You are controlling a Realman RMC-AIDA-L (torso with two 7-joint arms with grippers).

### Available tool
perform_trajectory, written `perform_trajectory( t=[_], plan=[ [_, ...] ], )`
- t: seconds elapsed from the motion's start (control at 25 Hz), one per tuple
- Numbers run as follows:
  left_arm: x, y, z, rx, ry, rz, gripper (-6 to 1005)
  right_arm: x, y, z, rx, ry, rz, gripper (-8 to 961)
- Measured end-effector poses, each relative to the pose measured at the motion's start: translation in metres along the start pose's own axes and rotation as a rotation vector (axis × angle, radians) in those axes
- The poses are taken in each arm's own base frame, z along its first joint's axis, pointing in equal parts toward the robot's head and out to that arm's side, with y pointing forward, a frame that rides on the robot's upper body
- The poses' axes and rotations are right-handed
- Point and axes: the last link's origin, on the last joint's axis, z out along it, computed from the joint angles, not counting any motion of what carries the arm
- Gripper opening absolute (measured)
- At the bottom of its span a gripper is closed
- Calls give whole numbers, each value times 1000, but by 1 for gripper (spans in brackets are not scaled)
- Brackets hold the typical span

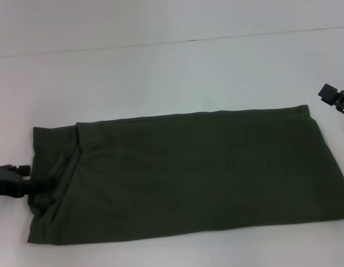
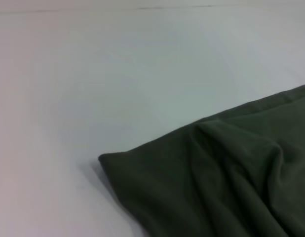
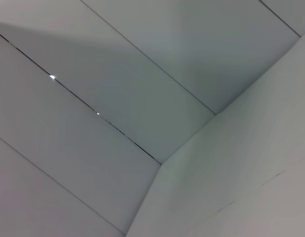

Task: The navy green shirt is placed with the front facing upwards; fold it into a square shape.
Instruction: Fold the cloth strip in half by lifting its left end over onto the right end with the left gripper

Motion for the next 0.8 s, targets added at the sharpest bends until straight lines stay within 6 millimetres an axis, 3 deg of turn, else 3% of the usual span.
perform_trajectory(
  t=[0.8],
  plan=[
    [5,12,5,-71,-17,15,840,0,0,-1,0,-2,1,516]
  ],
)
